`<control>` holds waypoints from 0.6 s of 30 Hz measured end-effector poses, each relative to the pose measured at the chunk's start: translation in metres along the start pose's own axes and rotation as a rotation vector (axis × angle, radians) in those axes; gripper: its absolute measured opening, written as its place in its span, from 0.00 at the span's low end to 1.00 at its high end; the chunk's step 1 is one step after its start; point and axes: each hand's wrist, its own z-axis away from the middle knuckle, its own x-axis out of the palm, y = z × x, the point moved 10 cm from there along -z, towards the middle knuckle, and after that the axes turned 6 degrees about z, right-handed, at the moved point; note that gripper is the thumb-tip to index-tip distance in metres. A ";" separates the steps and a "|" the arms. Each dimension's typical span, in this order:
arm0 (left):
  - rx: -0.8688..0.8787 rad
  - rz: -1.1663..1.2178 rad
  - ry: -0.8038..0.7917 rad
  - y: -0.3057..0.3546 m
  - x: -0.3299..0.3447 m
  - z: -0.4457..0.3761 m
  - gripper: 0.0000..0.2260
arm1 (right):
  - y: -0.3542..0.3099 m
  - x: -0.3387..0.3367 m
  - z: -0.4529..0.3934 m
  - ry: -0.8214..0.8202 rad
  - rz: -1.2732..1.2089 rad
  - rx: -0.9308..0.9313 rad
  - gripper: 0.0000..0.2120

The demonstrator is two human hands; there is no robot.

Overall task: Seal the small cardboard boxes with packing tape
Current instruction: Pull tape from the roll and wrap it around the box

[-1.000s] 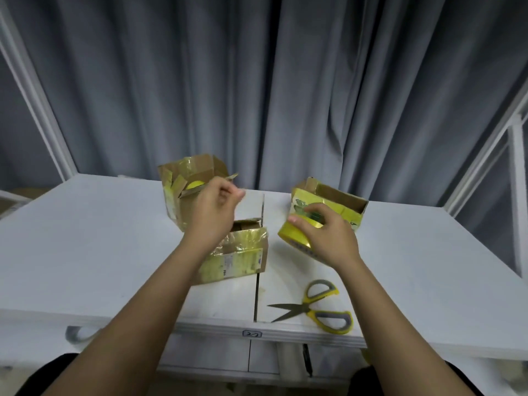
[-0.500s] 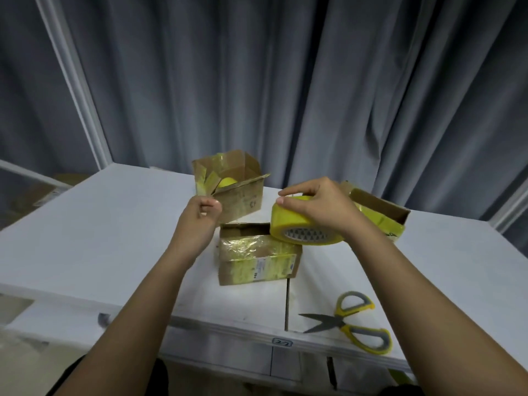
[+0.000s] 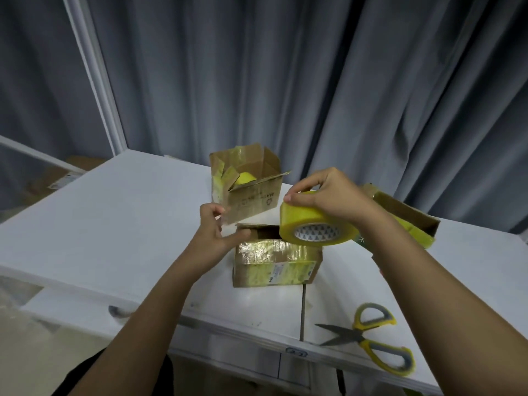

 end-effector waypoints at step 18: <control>0.197 -0.542 -0.039 -0.029 -0.003 -0.022 0.33 | -0.003 0.026 -0.028 -0.136 -0.029 -0.051 0.01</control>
